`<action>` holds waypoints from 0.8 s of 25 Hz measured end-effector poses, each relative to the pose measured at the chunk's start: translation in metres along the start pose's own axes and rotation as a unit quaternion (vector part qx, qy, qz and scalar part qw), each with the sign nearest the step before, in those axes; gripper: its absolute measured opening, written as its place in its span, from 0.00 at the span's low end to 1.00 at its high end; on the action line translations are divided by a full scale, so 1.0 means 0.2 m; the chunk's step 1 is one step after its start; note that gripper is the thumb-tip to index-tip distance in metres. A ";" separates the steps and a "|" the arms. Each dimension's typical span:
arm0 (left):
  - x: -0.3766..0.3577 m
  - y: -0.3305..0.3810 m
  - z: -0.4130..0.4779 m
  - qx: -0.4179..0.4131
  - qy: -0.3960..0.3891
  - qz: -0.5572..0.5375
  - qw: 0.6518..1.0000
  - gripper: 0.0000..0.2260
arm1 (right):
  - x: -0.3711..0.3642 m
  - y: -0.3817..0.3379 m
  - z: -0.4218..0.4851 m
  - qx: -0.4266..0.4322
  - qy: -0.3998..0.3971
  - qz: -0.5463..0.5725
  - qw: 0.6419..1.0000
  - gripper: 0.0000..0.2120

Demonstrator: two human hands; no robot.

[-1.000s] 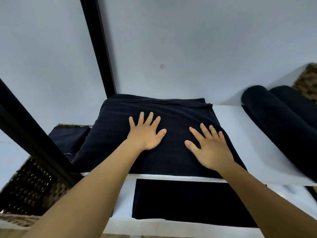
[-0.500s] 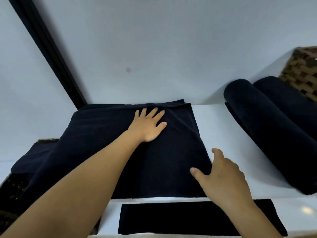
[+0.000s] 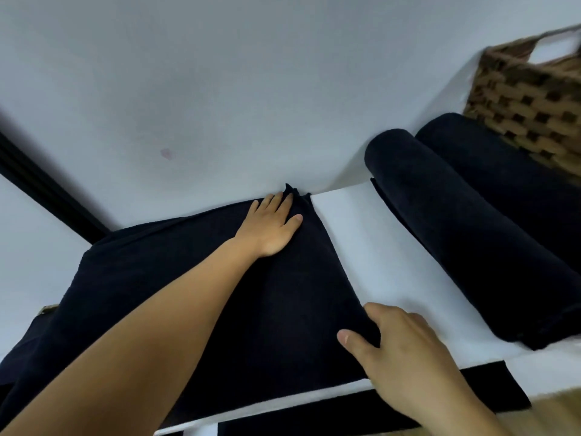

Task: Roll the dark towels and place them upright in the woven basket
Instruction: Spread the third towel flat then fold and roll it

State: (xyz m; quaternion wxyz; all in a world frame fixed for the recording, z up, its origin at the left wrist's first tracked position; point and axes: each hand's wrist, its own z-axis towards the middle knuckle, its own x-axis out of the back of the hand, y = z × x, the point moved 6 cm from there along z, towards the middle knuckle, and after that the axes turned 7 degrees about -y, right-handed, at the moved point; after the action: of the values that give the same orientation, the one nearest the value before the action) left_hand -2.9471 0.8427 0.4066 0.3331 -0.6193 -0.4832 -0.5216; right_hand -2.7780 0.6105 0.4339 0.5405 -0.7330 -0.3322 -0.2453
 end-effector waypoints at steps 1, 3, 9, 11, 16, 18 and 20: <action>0.00 0.03 0.02 -0.016 -0.004 -0.002 1.000 0.28 | 0.03 0.04 -0.01 -0.016 0.018 -0.001 1.000 0.20; -0.01 0.11 0.06 -0.060 -0.010 -0.003 0.998 0.28 | 0.07 0.10 -0.05 -0.053 0.052 -0.001 0.997 0.20; 0.03 0.23 0.22 -0.198 -0.017 -0.020 0.980 0.23 | 0.01 0.08 -0.16 -0.120 0.181 0.001 0.976 0.11; 0.07 0.23 0.23 -0.237 0.037 -0.116 0.964 0.18 | -0.03 0.01 -0.17 -0.081 0.214 -0.022 0.973 0.05; 0.13 0.15 0.24 -0.258 0.161 -0.188 0.934 0.25 | -0.26 -0.24 -0.26 0.148 0.340 -0.198 0.908 0.13; 0.13 0.15 0.26 -0.313 0.138 -0.160 0.926 0.27 | -0.29 -0.23 -0.29 0.176 0.348 -0.212 0.896 0.13; 0.13 0.17 0.28 -0.377 0.102 -0.126 0.912 0.25 | -0.25 -0.18 -0.32 0.178 0.359 -0.181 0.898 0.13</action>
State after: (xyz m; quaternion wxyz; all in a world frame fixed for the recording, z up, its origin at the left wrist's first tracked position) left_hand -2.8968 0.8894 0.4222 0.0538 -0.5761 -0.2880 -0.7631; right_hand -2.8390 0.5451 0.4394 0.6906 -0.4142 -0.2805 -0.5223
